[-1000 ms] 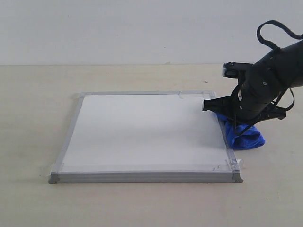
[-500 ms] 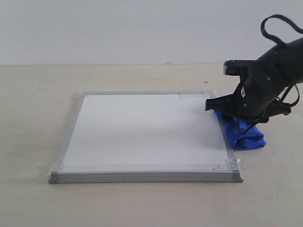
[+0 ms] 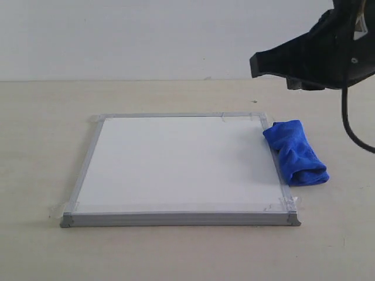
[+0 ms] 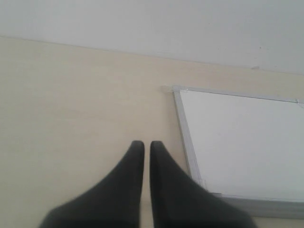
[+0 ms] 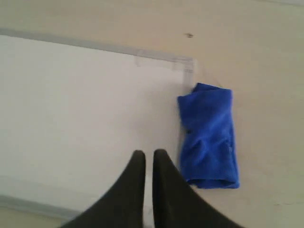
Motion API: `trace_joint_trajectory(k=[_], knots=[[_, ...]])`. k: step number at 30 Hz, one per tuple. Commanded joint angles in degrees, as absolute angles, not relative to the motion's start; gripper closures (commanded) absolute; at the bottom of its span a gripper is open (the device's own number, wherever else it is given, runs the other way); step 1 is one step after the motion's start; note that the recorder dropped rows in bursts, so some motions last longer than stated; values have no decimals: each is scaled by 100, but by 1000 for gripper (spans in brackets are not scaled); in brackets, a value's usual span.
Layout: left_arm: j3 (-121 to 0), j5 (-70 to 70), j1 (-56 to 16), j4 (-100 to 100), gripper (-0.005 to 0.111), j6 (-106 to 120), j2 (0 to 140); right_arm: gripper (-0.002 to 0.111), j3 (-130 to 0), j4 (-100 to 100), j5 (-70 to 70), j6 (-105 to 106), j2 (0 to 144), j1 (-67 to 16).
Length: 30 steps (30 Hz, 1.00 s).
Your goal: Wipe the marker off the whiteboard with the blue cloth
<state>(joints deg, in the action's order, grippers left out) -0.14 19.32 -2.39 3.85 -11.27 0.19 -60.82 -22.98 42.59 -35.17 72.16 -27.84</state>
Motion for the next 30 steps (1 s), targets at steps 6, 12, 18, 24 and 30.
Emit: trace_joint_trajectory(k=[6, 12, 18, 24, 30], knots=[[0, 1891, -232, 368, 102, -1180, 0, 108, -6069, -2228, 5755, -4214, 5806, -4556], [0, 1891, -232, 368, 102, -1180, 0, 108, -6069, -2195, 5840, -4212, 5541, -4598], [0, 1891, -232, 368, 102, -1180, 0, 108, -6069, -2506, 5856, -4146, 5499, -4585], [0, 1891, -232, 368, 102, -1180, 0, 108, -6003, -2928, 5321, -4169, 5657, -4513], [0, 1891, -232, 368, 102, -1180, 0, 108, -4568, -2770, 2322, -4215, 5026, -3528]])
